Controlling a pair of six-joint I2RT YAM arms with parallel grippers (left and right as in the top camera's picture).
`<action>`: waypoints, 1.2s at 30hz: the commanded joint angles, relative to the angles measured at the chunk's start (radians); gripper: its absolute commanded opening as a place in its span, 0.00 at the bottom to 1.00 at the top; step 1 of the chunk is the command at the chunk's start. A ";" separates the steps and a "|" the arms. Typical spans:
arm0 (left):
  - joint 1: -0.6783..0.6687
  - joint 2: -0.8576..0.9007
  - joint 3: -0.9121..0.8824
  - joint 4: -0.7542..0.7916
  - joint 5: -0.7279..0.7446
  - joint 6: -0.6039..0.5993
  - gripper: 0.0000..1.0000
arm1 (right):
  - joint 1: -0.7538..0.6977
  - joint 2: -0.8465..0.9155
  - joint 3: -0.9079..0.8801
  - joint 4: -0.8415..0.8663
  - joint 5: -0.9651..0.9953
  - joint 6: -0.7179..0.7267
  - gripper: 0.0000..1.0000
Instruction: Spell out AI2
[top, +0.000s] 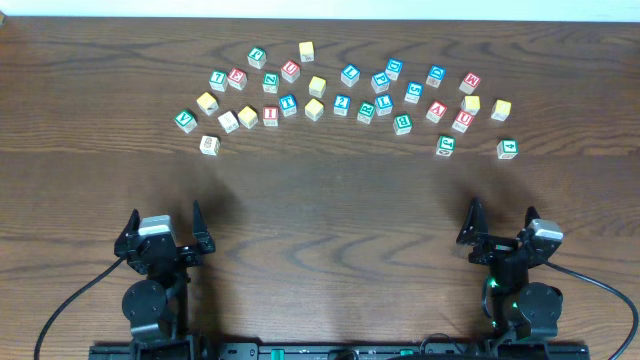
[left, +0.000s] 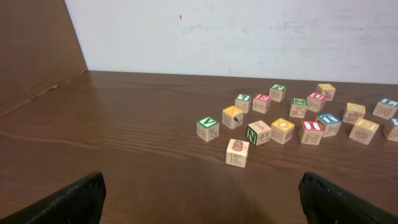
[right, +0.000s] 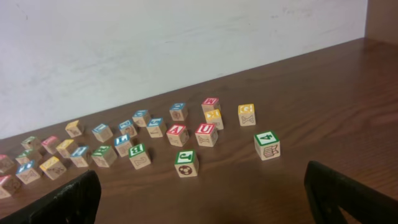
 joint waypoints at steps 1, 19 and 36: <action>-0.002 -0.007 -0.028 -0.011 -0.005 -0.008 0.98 | -0.005 -0.005 -0.004 0.002 0.011 -0.034 0.99; -0.002 -0.007 -0.028 0.025 -0.005 -0.004 0.97 | -0.005 -0.005 -0.004 0.002 0.011 -0.094 0.99; -0.002 0.004 -0.013 0.024 -0.005 -0.005 0.97 | -0.005 -0.005 -0.004 0.055 0.011 -0.138 0.99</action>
